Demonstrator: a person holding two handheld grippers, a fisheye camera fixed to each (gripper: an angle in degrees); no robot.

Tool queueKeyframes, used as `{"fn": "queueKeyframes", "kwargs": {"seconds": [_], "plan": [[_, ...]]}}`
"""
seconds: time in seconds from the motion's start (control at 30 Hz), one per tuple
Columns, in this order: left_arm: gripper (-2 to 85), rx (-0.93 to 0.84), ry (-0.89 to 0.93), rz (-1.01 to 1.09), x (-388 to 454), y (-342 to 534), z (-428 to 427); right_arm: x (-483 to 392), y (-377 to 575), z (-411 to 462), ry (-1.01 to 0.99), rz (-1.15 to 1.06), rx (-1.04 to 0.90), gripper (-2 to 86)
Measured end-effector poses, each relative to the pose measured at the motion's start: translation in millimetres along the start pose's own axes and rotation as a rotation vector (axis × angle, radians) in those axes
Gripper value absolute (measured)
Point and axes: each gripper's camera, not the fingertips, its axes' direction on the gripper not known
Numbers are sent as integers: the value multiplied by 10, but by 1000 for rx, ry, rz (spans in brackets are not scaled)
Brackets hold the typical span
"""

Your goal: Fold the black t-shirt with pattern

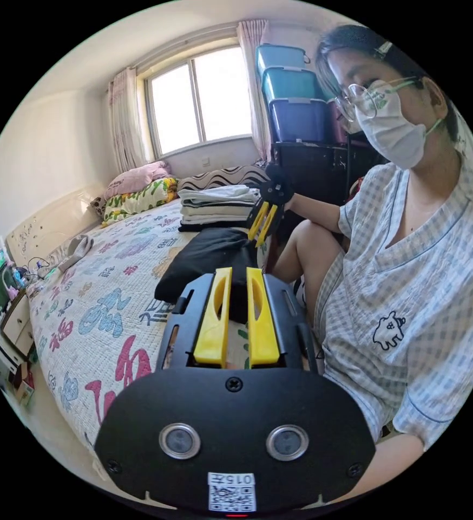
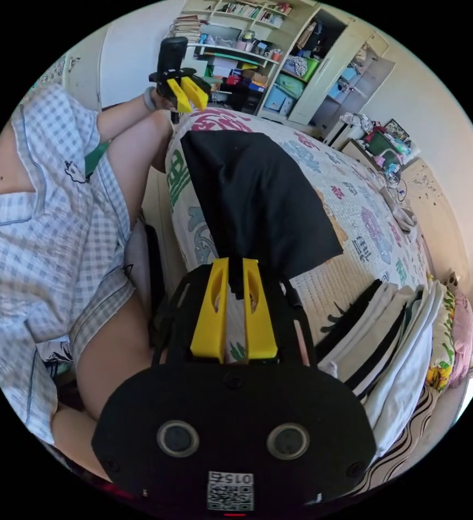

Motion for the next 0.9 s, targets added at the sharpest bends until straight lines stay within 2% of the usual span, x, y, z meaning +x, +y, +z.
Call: {"fn": "queueKeyframes", "kwargs": {"seconds": [0.1,0.2,0.27,0.33,0.47,0.63,0.77,0.9], "plan": [[68,4,-9,-6,129,-45,154,-137,-35,-7,45,-4,13,51],[77,-129,-15,37,351,-168,520,-233,-47,-14,79,1,21,55],[70,-183,-136,64,473,-177,678,-303,-70,64,87,-3,1,58],[54,-184,-164,78,506,-154,716,-356,-97,155,89,-12,-30,57],[14,-234,-127,94,513,-79,786,-470,-100,170,119,-64,-60,3],[3,-229,-104,98,486,-29,658,-435,-18,18,49,-51,-3,-9],[2,-351,-124,135,493,44,955,-456,-124,317,26,-81,-148,-10],[3,-396,-166,165,505,60,1056,-479,-181,324,39,-109,-184,-9]]}}
